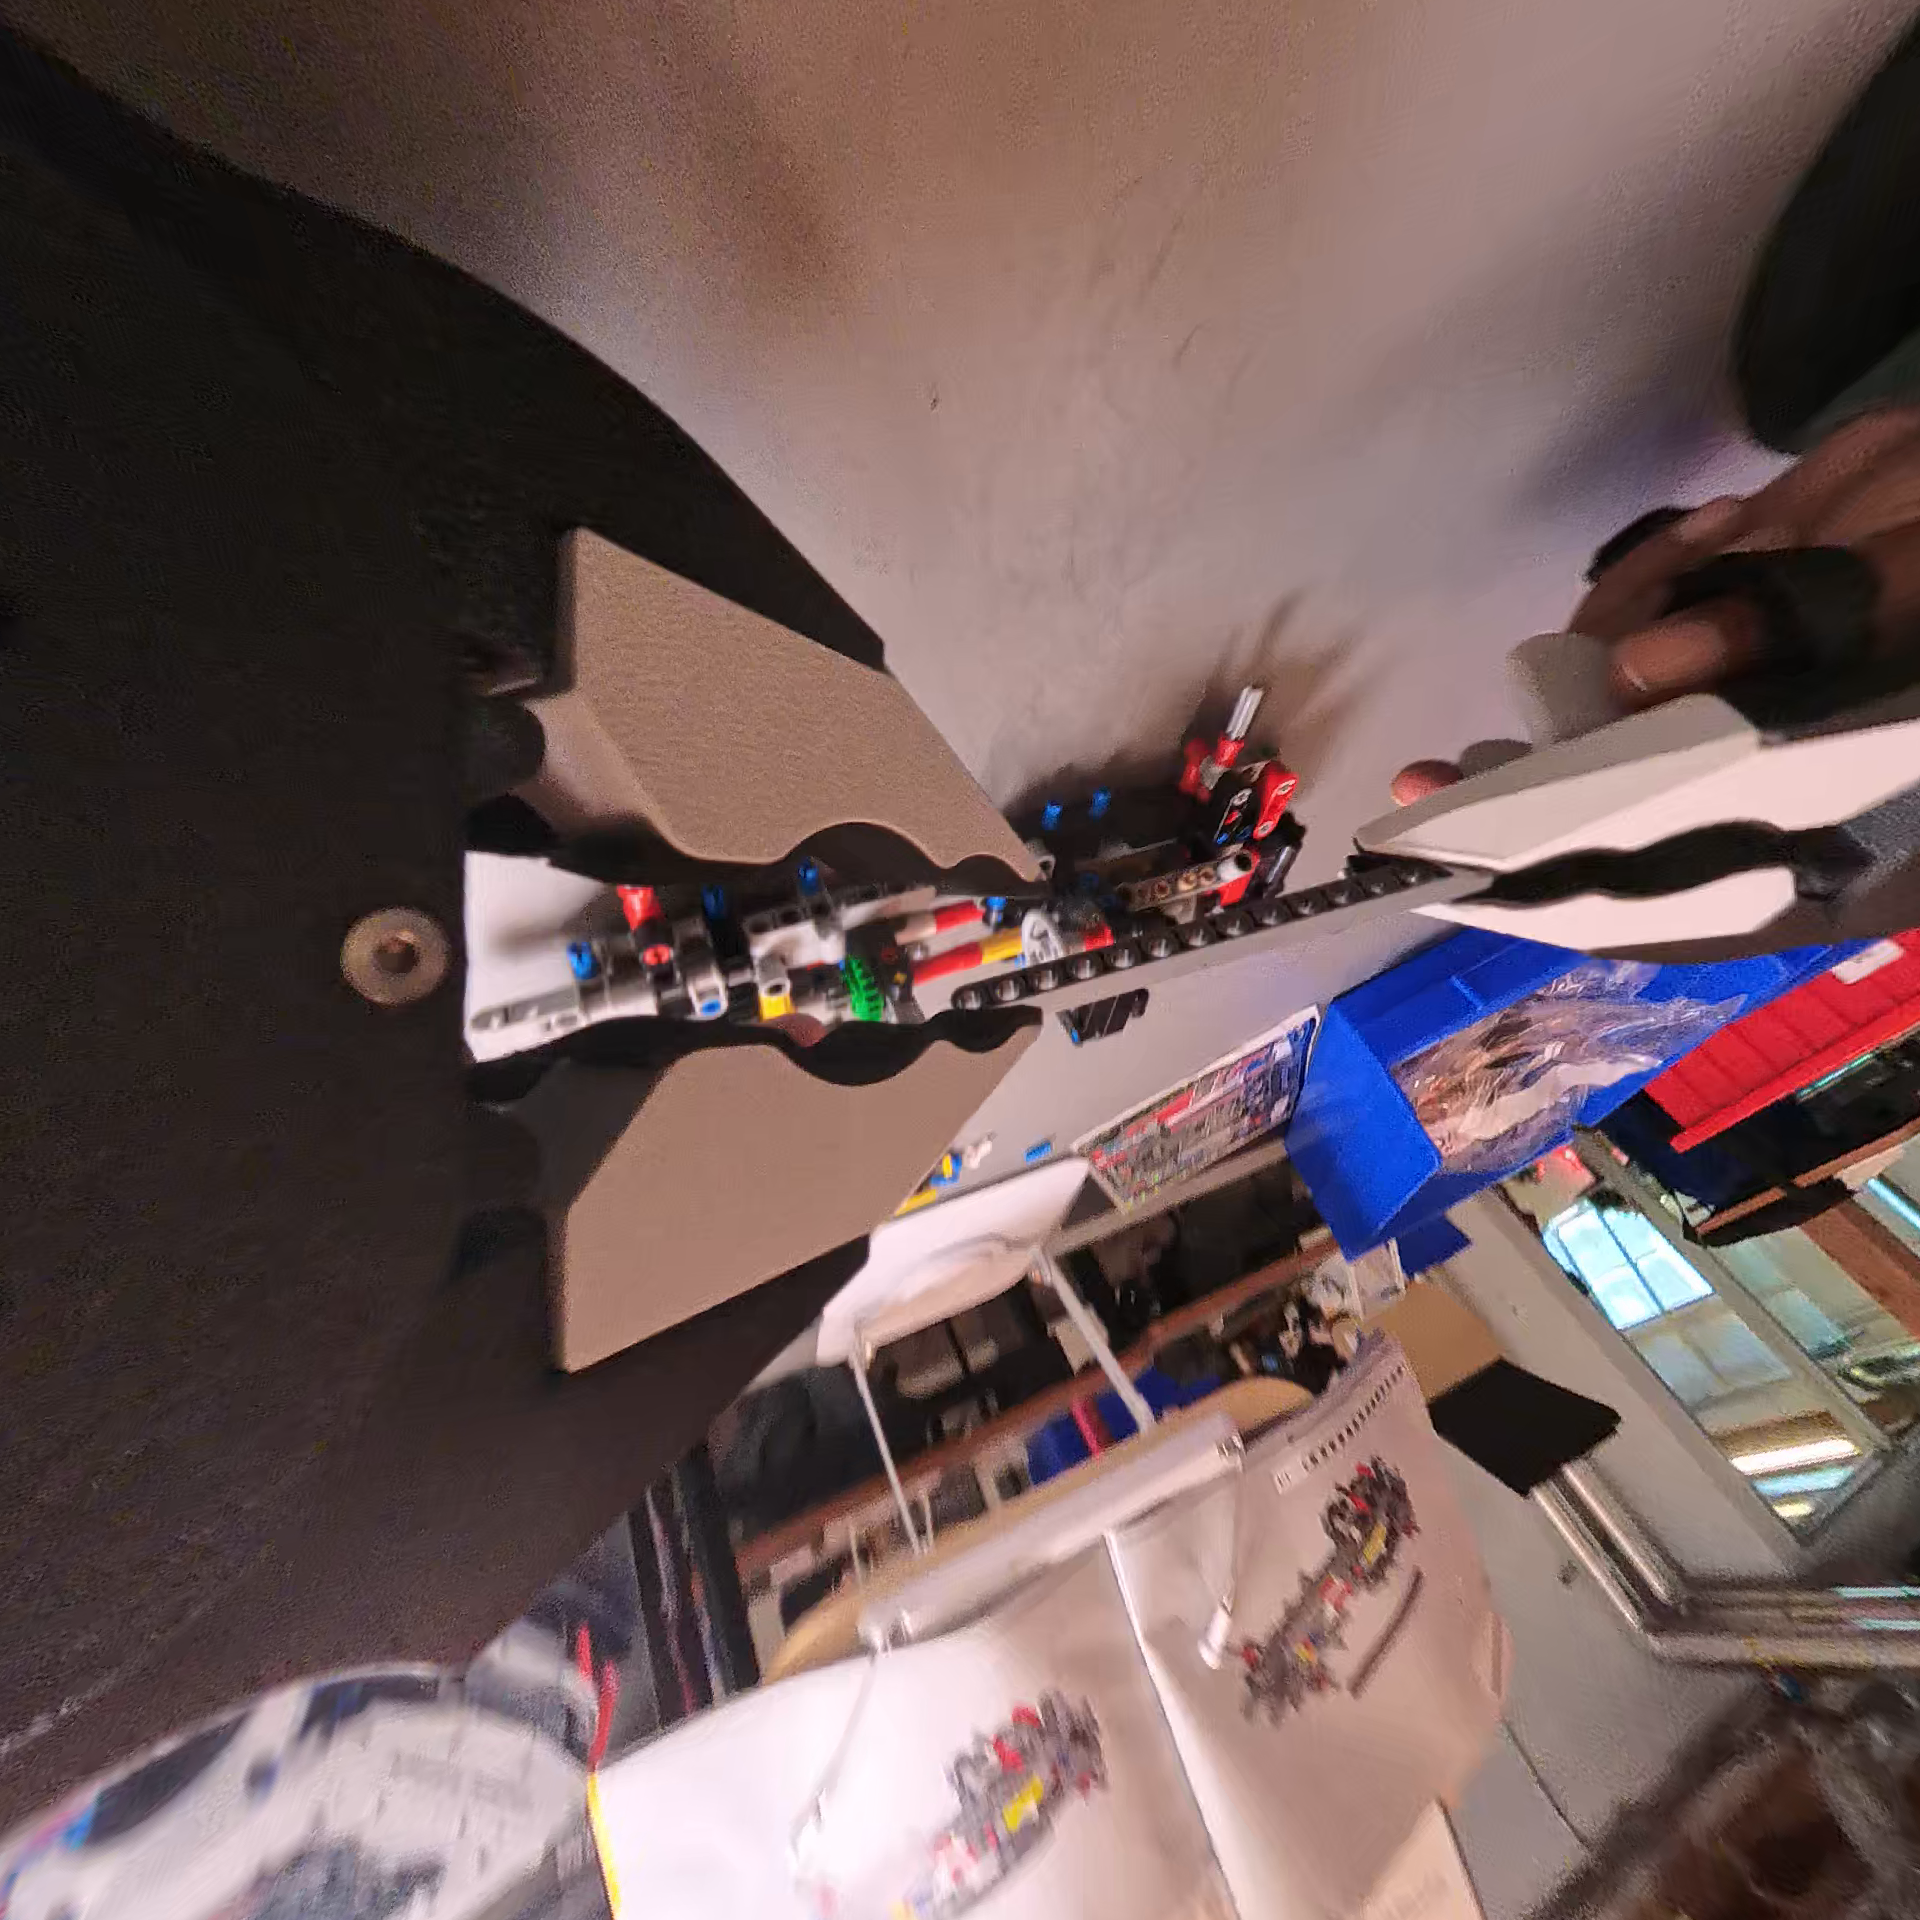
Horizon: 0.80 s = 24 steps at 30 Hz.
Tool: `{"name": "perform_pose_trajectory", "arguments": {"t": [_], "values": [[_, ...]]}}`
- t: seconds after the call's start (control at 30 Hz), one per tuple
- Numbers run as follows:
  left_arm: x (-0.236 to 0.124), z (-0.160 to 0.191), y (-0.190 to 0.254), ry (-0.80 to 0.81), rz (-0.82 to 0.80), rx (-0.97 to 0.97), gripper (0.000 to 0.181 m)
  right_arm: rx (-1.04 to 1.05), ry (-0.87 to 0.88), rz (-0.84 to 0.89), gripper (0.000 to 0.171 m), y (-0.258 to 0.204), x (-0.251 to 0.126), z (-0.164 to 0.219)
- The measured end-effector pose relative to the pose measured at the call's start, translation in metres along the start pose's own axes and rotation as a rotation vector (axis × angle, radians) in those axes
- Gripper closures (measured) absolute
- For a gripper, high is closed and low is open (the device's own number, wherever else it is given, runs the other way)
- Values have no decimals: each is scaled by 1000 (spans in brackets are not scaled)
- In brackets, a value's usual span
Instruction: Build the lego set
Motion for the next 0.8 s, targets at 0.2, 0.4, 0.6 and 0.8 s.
{"name": "perform_pose_trajectory", "arguments": {"t": [0.2, 0.4, 0.6, 0.8], "values": [[2, 3, 7, 17, 77, 85, 175, 306, 6, -159, 158, 10, -5, 4], [6, 4, 10, 9, 92, 98, 175, 365, 17, -211, 164, 13, -10, 6], [7, 7, 8, -37, 96, 85, 174, 340, -9, -245, 165, 7, -8, 8], [10, 13, 9, -95, 114, 76, 174, 267, -61, -278, 164, -3, -7, 12]]}}
Point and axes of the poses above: each gripper's, where its closed fingertips meet, x out along the fingers, z out of its underside, y = z × x across the jaws, the point moved 9 cm from there along -x, back along the fingers, and after that the axes turned 11 degrees about z, right-handed, at the moved point
